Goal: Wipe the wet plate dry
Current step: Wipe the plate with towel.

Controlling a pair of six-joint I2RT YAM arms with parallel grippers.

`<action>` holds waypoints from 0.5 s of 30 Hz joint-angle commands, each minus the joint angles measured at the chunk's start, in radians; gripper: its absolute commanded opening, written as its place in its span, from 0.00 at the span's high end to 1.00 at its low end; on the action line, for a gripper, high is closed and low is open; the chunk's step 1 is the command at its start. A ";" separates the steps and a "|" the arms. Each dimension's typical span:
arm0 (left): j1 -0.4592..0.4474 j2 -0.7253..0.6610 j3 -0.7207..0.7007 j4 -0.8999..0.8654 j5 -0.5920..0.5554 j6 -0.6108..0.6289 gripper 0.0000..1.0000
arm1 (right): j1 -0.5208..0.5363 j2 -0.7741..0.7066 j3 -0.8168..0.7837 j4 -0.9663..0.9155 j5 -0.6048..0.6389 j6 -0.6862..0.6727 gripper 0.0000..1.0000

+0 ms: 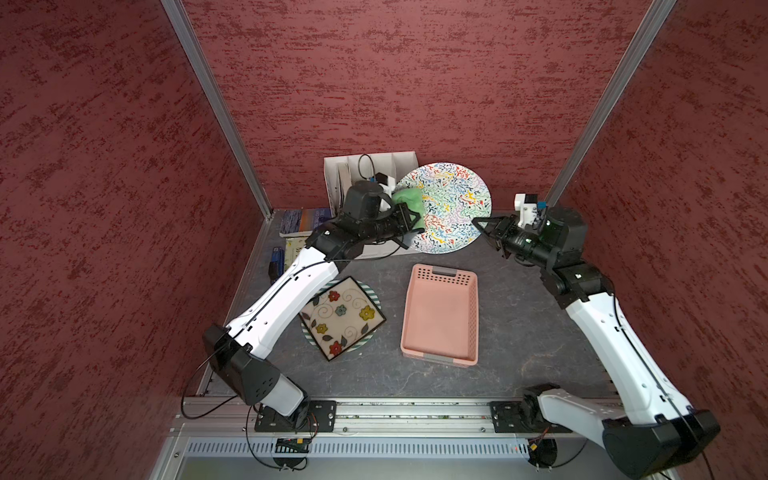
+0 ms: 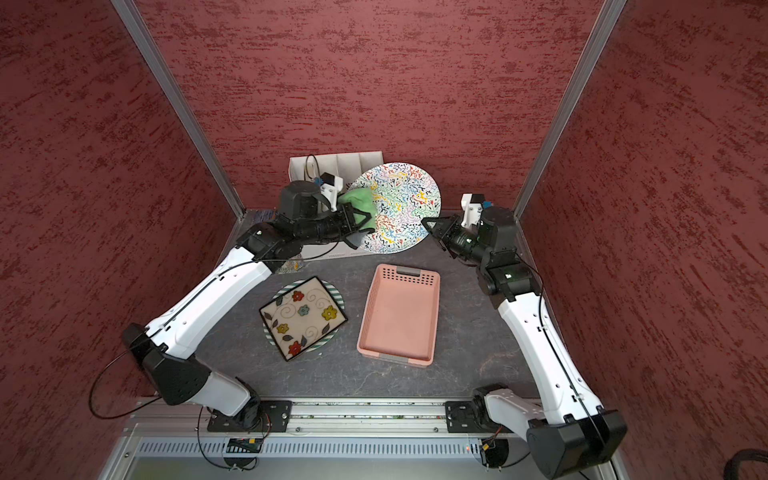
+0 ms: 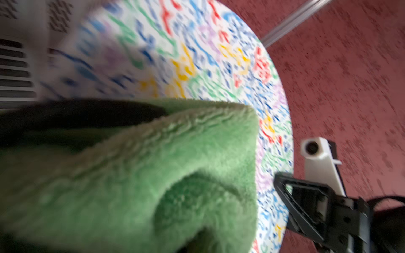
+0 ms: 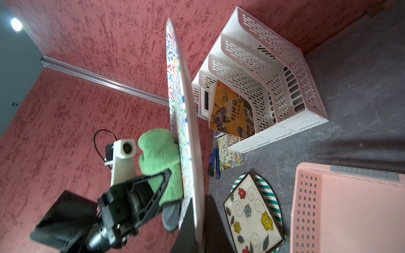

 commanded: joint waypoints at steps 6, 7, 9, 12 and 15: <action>-0.008 0.172 0.203 0.032 0.375 0.187 1.00 | 0.151 -0.037 0.033 0.120 -0.173 -0.149 1.00; -0.039 0.209 0.259 -0.008 0.391 0.216 1.00 | 0.151 -0.020 0.055 0.148 -0.163 -0.143 1.00; -0.082 0.268 0.343 -0.062 0.407 0.245 1.00 | 0.148 0.030 0.134 0.156 -0.152 -0.159 1.00; -0.108 0.306 0.354 -0.079 0.430 0.234 1.00 | 0.126 0.088 0.269 0.144 -0.111 -0.166 1.00; -0.106 0.276 0.299 -0.115 0.353 0.233 1.00 | 0.078 0.099 0.321 0.148 -0.025 -0.131 1.00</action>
